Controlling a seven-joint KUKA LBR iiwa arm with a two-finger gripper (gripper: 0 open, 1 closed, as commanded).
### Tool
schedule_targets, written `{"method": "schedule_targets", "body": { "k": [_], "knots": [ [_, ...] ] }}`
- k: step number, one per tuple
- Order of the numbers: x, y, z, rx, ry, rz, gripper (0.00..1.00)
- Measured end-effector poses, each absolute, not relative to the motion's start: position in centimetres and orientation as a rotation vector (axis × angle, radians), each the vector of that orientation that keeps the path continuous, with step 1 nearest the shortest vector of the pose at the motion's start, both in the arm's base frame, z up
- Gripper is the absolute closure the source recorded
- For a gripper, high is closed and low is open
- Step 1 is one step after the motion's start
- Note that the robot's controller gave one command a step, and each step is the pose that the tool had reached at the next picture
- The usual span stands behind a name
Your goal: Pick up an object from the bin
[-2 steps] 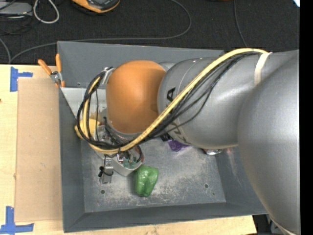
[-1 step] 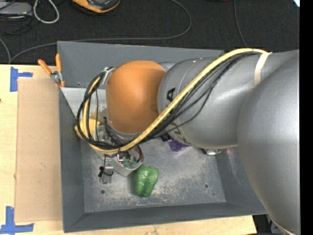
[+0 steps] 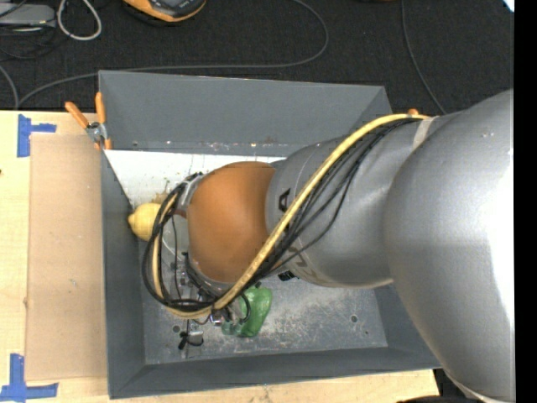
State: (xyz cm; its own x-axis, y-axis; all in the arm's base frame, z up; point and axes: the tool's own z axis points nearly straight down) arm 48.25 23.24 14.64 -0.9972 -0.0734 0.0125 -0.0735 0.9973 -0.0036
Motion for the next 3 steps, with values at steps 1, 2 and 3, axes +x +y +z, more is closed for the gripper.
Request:
{"method": "schedule_targets", "body": {
  "k": [1,2,3],
  "knots": [
    [49.2,23.1,12.4,0.089,-3.140,0.000,0.00],
    [49.0,23.3,13.8,0.093,-3.134,0.004,0.00],
    [50.0,19.9,12.6,0.376,-3.110,0.006,0.00]
  ]
}}
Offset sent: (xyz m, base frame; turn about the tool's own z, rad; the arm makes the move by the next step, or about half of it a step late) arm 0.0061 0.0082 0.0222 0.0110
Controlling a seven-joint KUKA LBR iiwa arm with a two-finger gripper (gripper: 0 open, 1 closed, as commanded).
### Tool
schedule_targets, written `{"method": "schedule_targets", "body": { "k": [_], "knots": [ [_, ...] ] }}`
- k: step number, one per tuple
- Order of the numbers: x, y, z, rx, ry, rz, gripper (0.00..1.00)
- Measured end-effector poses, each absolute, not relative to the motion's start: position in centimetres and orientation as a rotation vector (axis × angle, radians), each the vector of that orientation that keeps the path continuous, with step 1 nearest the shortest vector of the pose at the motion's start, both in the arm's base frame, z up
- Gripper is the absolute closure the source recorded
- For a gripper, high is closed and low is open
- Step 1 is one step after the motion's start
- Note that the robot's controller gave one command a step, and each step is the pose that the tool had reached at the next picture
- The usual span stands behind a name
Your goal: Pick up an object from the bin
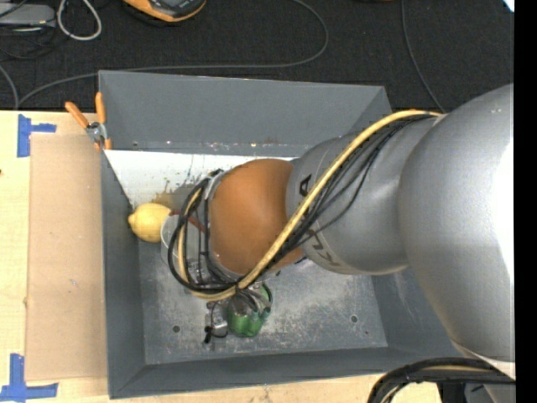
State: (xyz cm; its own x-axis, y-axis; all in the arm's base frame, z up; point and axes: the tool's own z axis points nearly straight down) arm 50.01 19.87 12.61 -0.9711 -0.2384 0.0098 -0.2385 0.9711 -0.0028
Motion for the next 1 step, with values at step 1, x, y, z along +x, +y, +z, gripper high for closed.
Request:
{"method": "schedule_targets", "body": {
  "k": [1],
  "knots": [
    [47.52,24.26,9.97,0.169,-3.132,-0.001,0.00]
  ]
}}
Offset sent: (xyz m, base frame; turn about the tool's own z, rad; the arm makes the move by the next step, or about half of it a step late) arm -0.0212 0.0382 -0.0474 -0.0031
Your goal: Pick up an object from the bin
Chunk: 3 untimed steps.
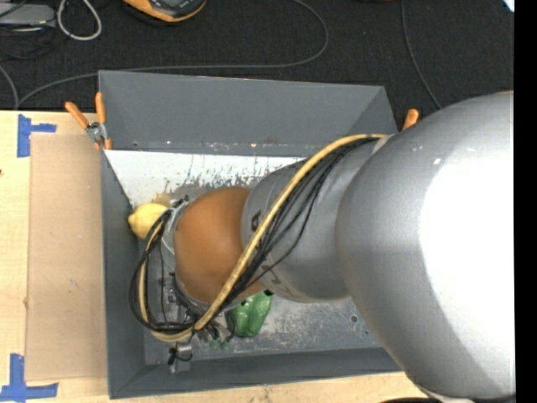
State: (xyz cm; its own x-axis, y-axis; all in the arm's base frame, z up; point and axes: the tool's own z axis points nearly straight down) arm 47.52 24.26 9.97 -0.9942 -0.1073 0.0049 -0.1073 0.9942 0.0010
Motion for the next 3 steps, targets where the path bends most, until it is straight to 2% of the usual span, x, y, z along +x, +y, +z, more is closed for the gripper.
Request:
{"method": "schedule_targets", "body": {
  "k": [1,2,3],
  "knots": [
    [48.10,23.70,7.90,0.377,-3.116,0.003,0.00],
    [47.84,22.74,7.49,0.613,-3.074,-0.003,1.00],
    [47.85,22.72,7.49,0.611,-3.074,-0.003,1.00]
  ]
}}
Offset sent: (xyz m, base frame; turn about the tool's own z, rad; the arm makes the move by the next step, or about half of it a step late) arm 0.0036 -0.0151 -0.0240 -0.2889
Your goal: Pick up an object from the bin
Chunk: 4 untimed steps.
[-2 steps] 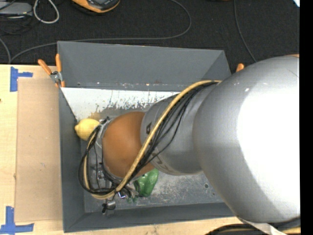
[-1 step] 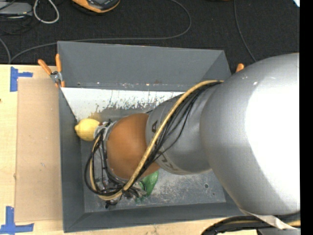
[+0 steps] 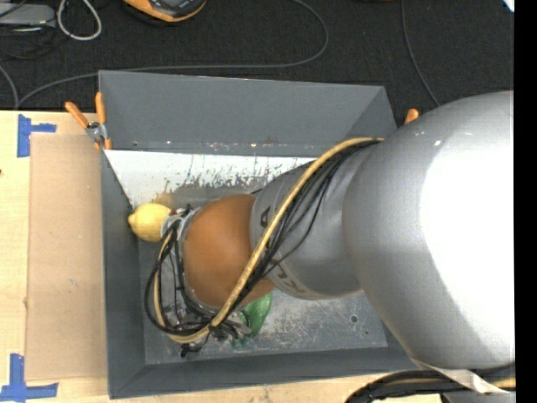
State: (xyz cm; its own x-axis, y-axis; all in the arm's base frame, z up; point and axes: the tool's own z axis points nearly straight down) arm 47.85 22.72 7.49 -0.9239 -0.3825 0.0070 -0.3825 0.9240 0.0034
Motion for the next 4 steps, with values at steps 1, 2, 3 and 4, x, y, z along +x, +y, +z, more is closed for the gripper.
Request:
{"method": "schedule_targets", "body": {
  "k": [1,2,3,4],
  "knots": [
    [47.8,22.6,7.6,0.606,-3.074,-0.003,1.00],
    [47.5,21.9,9.2,0.692,-3.051,-0.002,1.00],
    [48.2,19.3,12.7,1.058,-2.946,-0.007,1.00],
    [48.2,19.6,14.7,0.917,-2.996,-0.005,1.00]
  ]
}}
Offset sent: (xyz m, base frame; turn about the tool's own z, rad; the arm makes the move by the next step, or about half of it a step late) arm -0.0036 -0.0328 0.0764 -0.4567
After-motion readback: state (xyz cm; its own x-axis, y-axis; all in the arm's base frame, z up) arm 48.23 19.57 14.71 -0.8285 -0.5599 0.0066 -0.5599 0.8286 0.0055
